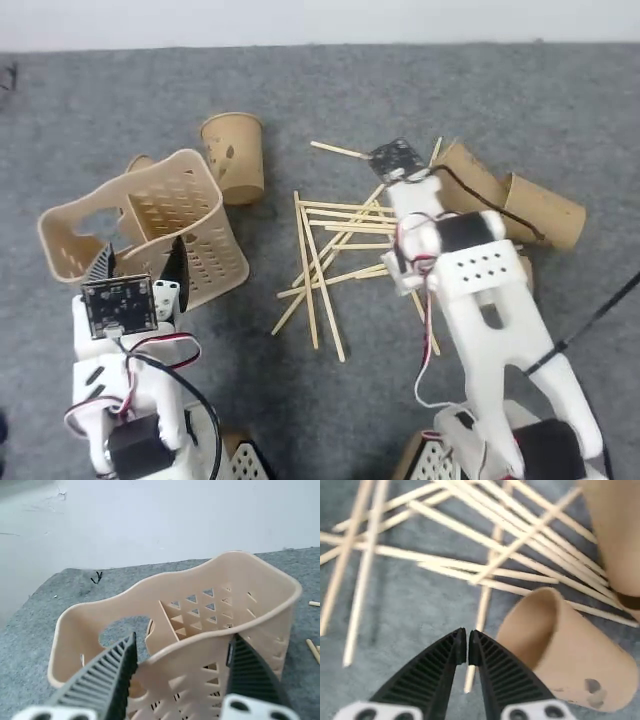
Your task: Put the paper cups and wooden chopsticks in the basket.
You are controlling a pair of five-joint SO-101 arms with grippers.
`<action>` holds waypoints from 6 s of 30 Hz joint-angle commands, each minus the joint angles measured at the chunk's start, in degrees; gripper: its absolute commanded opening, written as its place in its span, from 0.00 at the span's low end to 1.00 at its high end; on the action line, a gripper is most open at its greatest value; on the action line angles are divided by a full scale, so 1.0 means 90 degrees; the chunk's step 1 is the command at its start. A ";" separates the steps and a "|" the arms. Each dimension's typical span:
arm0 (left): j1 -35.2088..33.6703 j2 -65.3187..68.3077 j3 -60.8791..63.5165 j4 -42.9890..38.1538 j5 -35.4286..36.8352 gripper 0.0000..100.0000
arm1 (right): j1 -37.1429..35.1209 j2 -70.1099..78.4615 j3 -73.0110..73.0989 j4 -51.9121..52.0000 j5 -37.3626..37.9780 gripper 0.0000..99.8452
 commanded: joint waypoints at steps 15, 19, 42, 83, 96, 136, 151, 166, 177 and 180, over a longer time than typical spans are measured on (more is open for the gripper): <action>0.0059 -0.0029 0.0904 0.0098 0.0127 0.28 | 0.0650 -0.0230 0.0449 -0.0435 0.0567 0.03; 0.0049 -0.0029 0.0913 0.0098 0.0127 0.28 | 0.0884 0.0288 0.0420 -0.0435 0.0576 0.03; 0.0049 -0.0029 0.0923 0.0098 0.0117 0.28 | 0.3639 -0.0210 -0.0254 -0.0611 0.2921 0.03; 0.0078 -0.0029 0.1050 0.0088 0.0088 0.28 | 0.4430 0.0444 -0.1856 0.0532 0.2911 0.20; 0.0068 -0.0029 0.1050 0.0088 0.0088 0.28 | 0.4547 0.1294 -0.1700 -0.0122 0.2921 0.15; -0.3790 -0.0029 -0.1617 0.0928 0.2012 0.28 | 0.0708 -0.0063 -0.7023 0.3375 0.2344 0.01; -0.3477 -0.0029 -0.2154 0.0625 0.1963 0.28 | -0.0337 0.0171 -0.7189 0.3062 0.2061 0.01; -0.4943 0.0293 0.1802 -0.4396 0.2842 0.28 | -0.3111 0.0552 -0.7394 0.0151 0.2061 0.01; -0.4767 0.0313 0.1880 -0.1944 0.2667 0.28 | -0.4274 0.2379 -0.7394 -0.1538 0.2071 0.01; -0.4767 0.0313 0.1880 -0.1934 0.2667 0.28 | -0.4625 0.2828 -0.7394 -0.2085 0.2266 0.01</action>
